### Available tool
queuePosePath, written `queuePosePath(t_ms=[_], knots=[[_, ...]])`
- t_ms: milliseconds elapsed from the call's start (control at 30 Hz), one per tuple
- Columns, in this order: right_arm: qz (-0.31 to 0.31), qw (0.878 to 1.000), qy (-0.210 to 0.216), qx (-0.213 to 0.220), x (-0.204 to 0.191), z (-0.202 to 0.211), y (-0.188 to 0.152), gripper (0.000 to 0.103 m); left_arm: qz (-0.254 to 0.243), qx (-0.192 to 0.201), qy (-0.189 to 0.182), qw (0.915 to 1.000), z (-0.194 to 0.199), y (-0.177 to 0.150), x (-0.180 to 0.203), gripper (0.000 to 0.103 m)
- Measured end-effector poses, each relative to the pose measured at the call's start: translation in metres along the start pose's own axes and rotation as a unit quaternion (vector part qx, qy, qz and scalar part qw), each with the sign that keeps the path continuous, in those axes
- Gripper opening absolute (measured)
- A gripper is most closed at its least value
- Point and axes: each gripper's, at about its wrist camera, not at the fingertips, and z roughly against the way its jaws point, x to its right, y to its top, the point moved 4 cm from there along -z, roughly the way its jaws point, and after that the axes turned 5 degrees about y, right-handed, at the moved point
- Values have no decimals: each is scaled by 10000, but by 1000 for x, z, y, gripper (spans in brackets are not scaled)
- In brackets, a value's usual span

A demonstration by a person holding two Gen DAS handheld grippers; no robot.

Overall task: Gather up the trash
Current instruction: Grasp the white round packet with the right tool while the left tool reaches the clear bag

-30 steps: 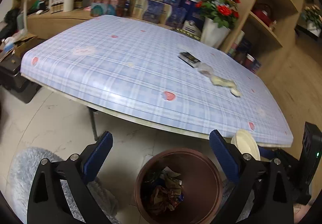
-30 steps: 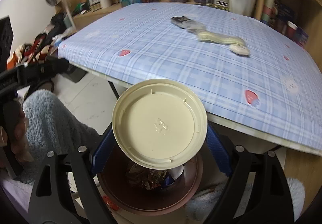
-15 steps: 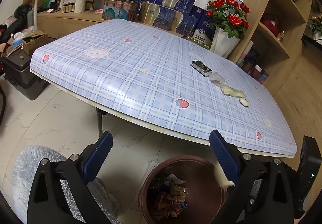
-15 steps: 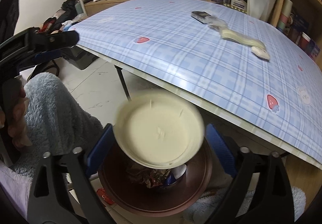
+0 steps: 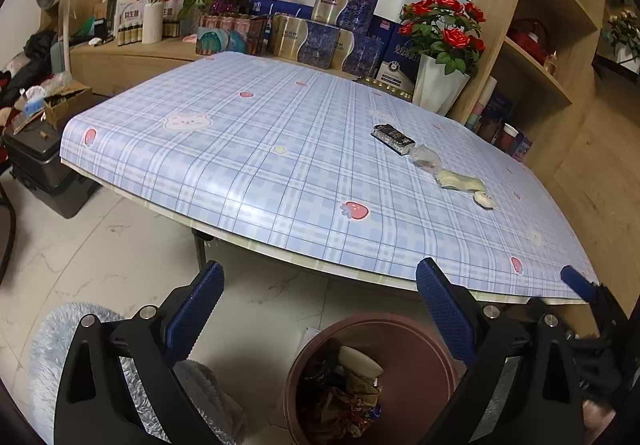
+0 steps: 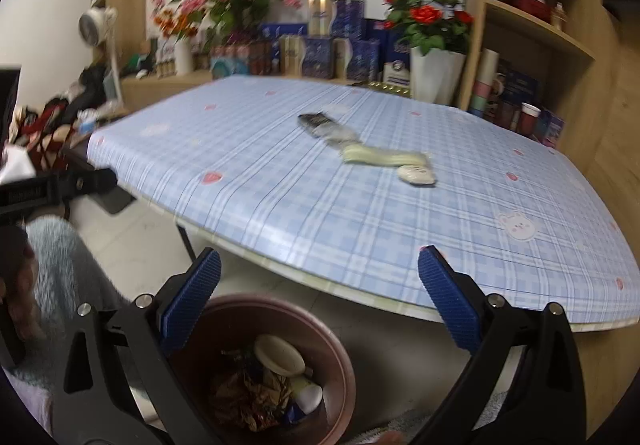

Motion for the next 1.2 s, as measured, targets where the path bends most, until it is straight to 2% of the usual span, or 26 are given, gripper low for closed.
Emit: queuePosePath(t_ms=[200,400,533,733,933,1200], knots=[[-476,9987,-74,148,25,1,2,97,-130,15,10,9999,0,0,5,94],[-916,9958,-6,87,40,-3,-5,97,-223,-56,49,9997,-5,-3,9,94],[-1057,9941,237,23,42,-7,-8,97,-298,-108,72,9995,-8,-5,12,94],[-1060,9942,124,-140,44,-13,-9,97,-352,-207,101,9991,-13,-6,15,94],[-998,9949,57,-115,53,-15,-2,97,-320,-366,88,9988,-21,-3,16,94],[-1015,9946,-44,-197,95,-39,22,97,-405,-419,-46,9983,-34,16,27,94]])
